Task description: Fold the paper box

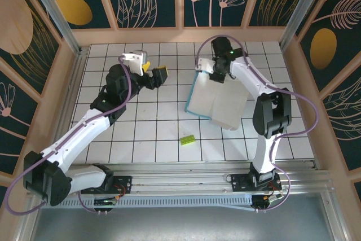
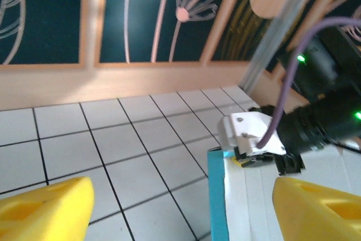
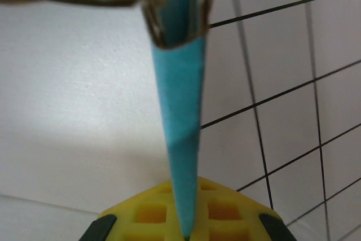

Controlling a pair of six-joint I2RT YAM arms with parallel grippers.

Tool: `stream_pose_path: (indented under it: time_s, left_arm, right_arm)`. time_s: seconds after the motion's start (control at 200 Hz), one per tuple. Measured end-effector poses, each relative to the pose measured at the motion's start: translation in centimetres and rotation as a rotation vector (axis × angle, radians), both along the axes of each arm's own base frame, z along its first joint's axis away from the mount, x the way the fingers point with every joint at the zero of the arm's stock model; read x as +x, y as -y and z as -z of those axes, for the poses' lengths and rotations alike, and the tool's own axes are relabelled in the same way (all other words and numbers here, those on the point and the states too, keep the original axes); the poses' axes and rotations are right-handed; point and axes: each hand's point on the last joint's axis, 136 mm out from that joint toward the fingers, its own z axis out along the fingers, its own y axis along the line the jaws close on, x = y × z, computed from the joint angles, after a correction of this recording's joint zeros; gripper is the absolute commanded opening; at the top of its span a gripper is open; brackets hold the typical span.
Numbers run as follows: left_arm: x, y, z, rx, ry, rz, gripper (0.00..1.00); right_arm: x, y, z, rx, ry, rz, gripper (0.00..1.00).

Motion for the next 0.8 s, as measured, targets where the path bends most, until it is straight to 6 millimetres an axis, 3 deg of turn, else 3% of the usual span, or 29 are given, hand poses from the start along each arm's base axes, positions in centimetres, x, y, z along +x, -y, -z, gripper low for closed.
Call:
stream_pose_path:
  time_s: [0.255, 0.36, 0.465, 0.561, 0.801]
  left_arm:
    - [-3.0, -0.1, 1.9, 0.232, 0.123, 0.133, 0.89]
    - [-3.2, -0.2, 2.8, 0.269, 0.131, 0.142, 0.9]
    - [-3.2, -0.2, 3.1, 0.289, 0.135, 0.148, 0.9]
    - [-3.1, -0.4, 3.3, 0.303, 0.142, 0.144, 0.91]
    - [-2.5, -1.0, 5.6, 0.352, 0.124, 0.106, 0.91]
  right_arm:
    - [-2.1, 2.6, 1.2, -0.318, -0.03, -0.128, 0.0]
    - [-3.1, 3.0, 3.6, -0.41, -0.051, -0.198, 0.02]
    - [-3.9, 2.2, 6.6, -0.462, -0.07, -0.285, 0.03]
    - [-3.1, 0.9, 8.4, -0.472, -0.046, -0.333, 0.06]
    - [-1.1, -1.8, 9.5, -0.437, 0.055, -0.375, 0.18]
